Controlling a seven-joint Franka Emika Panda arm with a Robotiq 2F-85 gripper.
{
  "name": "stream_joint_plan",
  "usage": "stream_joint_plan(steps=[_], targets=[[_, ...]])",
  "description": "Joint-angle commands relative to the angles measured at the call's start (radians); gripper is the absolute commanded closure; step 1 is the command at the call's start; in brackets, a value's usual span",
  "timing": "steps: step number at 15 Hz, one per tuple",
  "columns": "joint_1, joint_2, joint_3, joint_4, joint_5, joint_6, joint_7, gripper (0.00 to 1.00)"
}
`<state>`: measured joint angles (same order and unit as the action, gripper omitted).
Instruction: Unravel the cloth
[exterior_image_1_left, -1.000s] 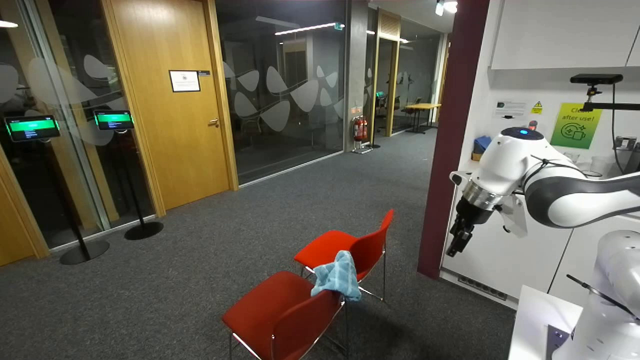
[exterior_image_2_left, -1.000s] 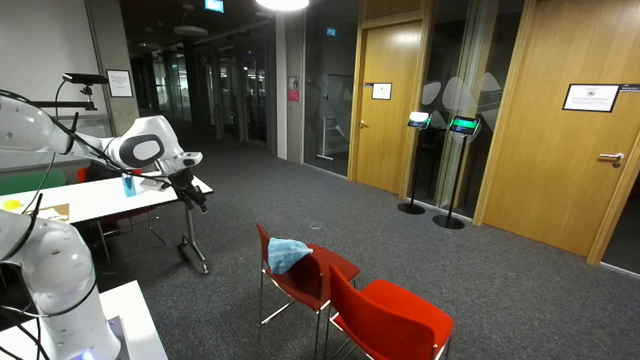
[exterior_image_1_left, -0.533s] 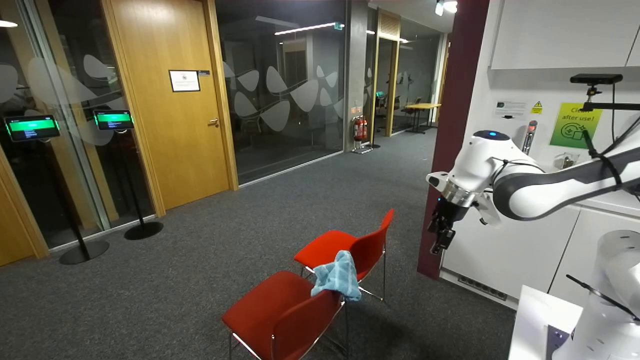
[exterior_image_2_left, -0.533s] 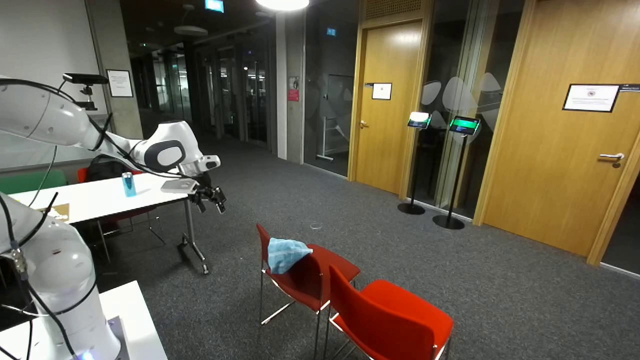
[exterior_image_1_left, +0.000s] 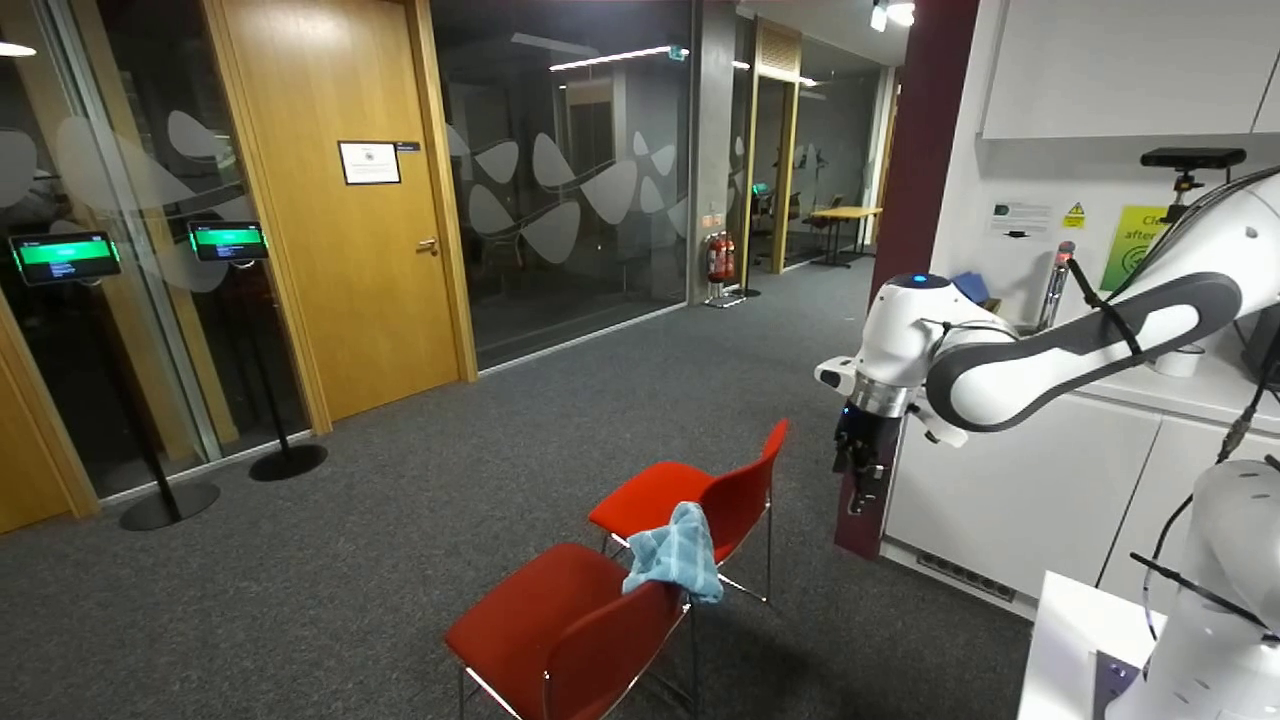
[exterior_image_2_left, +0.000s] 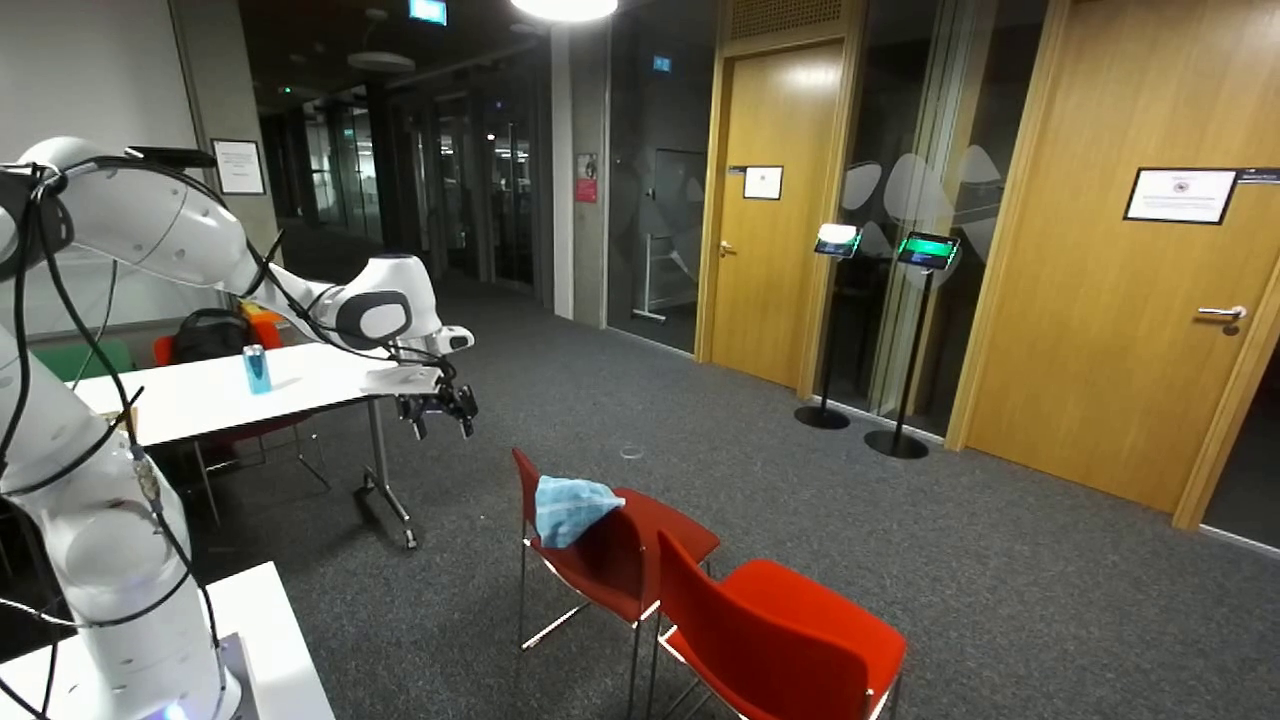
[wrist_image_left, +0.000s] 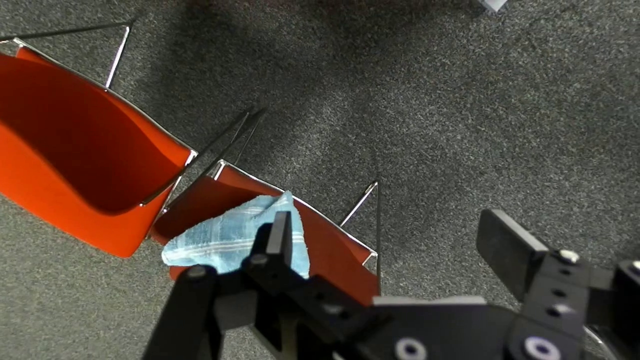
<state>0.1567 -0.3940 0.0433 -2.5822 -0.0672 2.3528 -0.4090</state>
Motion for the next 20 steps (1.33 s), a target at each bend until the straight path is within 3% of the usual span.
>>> stream_joint_plan(steps=[1, 8, 15, 20], targets=[[0.007, -0.004, -0.006, 0.001, -0.003, -0.002, 0.003, 0.0], [0.012, 0.061, -0.012, 0.006, -0.204, 0.071, -0.196, 0.0], [0.045, 0.237, -0.056, 0.102, -0.066, 0.233, -0.402, 0.0], [0.007, 0.421, -0.023, 0.275, -0.028, 0.208, -0.44, 0.0]])
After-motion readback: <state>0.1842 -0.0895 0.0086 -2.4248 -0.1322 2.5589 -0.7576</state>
